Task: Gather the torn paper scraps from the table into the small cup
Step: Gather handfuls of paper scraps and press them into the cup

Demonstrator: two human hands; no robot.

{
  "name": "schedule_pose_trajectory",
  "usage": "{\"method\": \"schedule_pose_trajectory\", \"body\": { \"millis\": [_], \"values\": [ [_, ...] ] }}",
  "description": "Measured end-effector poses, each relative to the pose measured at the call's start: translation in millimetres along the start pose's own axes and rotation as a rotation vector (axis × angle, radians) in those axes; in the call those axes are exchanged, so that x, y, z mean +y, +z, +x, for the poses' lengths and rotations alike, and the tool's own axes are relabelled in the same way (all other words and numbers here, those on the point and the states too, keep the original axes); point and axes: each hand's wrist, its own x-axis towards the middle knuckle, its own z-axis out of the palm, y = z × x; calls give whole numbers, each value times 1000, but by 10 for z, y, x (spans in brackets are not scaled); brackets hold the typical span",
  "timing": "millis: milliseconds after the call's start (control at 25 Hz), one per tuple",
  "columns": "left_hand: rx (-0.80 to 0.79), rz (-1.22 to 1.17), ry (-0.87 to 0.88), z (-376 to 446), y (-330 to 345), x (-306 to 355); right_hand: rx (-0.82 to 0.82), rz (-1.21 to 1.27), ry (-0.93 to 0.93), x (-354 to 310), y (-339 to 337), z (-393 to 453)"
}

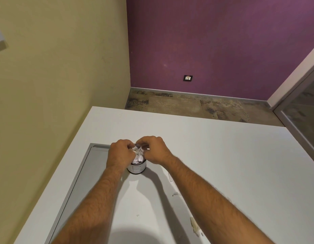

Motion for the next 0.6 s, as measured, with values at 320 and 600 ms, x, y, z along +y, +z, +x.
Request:
{"method": "schedule_pose_trajectory", "body": {
  "millis": [320,600],
  "values": [
    [31,-123,219,-336,138,190,95,136,77,337,-354,-440],
    [-431,6,349,-1230,927,139,94,-105,285,1169,-618,-1327]
  ]
}}
